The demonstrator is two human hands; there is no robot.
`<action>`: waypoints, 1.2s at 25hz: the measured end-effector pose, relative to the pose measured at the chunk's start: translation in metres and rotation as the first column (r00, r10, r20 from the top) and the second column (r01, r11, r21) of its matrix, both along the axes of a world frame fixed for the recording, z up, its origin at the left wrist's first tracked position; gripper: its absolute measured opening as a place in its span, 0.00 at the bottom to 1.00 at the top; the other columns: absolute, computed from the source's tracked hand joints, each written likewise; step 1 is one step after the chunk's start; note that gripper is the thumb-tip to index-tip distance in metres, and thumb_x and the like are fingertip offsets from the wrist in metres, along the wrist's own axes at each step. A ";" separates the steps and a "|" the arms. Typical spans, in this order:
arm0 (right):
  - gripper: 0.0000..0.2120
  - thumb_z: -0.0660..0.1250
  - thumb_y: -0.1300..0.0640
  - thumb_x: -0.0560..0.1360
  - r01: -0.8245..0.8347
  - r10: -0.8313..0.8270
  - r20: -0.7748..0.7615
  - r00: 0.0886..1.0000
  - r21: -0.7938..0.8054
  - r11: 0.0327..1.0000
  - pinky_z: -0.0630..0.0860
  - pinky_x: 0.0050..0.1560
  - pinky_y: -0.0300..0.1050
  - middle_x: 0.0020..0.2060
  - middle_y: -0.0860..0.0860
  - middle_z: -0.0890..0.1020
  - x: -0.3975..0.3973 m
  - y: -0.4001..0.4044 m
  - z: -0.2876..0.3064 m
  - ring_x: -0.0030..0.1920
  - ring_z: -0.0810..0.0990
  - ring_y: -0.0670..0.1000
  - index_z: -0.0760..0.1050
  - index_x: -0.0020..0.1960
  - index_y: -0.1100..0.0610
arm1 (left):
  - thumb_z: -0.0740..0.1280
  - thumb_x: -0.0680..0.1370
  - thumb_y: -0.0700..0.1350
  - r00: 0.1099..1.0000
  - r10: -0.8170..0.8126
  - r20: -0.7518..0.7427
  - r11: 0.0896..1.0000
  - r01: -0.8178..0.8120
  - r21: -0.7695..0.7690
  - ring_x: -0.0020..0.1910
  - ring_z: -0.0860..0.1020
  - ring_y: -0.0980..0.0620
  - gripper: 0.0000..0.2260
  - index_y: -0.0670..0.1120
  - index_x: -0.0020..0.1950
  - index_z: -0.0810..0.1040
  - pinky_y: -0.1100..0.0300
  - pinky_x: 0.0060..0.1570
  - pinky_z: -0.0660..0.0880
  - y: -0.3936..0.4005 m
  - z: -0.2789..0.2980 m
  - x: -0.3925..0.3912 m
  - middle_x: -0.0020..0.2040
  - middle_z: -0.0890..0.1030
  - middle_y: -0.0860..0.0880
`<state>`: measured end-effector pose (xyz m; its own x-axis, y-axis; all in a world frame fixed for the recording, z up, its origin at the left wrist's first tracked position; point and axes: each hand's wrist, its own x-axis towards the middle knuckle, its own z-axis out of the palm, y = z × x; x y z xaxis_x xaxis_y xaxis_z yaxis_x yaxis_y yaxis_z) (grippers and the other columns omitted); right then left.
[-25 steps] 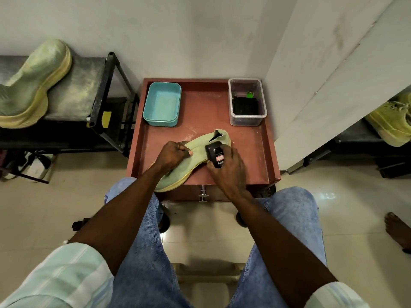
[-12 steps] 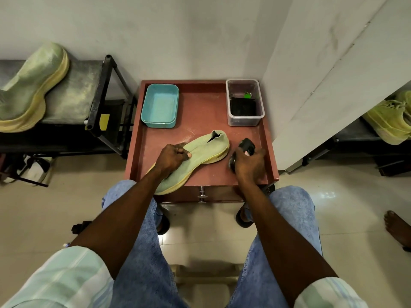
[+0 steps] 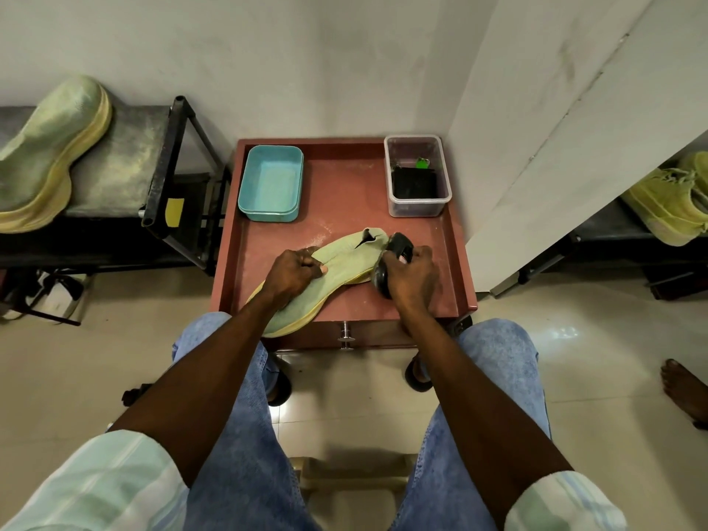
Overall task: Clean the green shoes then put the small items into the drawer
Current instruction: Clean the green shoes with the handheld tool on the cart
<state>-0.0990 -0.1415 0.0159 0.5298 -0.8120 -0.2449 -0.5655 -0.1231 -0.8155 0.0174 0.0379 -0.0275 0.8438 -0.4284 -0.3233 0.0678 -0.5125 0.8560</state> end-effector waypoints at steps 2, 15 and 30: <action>0.25 0.71 0.47 0.72 0.037 -0.037 -0.021 0.999 -0.028 0.999 0.65 0.35 0.38 0.53 0.53 0.79 0.000 -0.001 0.002 0.49 0.78 0.52 0.71 0.63 0.57 | 0.75 0.70 0.44 1.000 0.009 0.000 1.000 -0.009 0.009 0.50 0.81 0.51 0.04 0.44 0.41 0.86 0.49 0.56 0.75 0.001 0.001 0.000 0.57 0.83 0.51; 0.17 0.72 0.48 0.70 0.000 0.000 0.009 1.000 -0.047 0.999 0.76 0.41 0.42 0.43 0.50 0.83 -0.002 -0.006 -0.003 0.44 0.82 0.52 0.79 0.55 0.55 | 0.74 0.71 0.44 1.000 -0.005 0.022 1.000 0.005 0.012 0.48 0.80 0.51 0.03 0.45 0.40 0.86 0.50 0.53 0.75 0.001 0.008 -0.002 0.55 0.83 0.51; 0.30 0.70 0.45 0.69 -0.604 0.576 -0.209 0.791 -0.418 0.678 0.72 0.55 0.51 0.54 0.59 0.77 -0.023 0.044 -0.006 0.54 0.75 0.59 0.72 0.68 0.55 | 0.72 0.74 0.41 0.996 -0.014 0.092 0.999 0.012 0.032 0.48 0.81 0.47 0.05 0.40 0.44 0.85 0.51 0.52 0.77 -0.003 0.014 -0.006 0.56 0.83 0.47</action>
<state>-0.1219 -0.0974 0.0096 0.9338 -0.3575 0.0129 -0.2916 -0.7816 -0.5514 0.0113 0.0352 -0.0133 0.8650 -0.4304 -0.2580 -0.0172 -0.5392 0.8420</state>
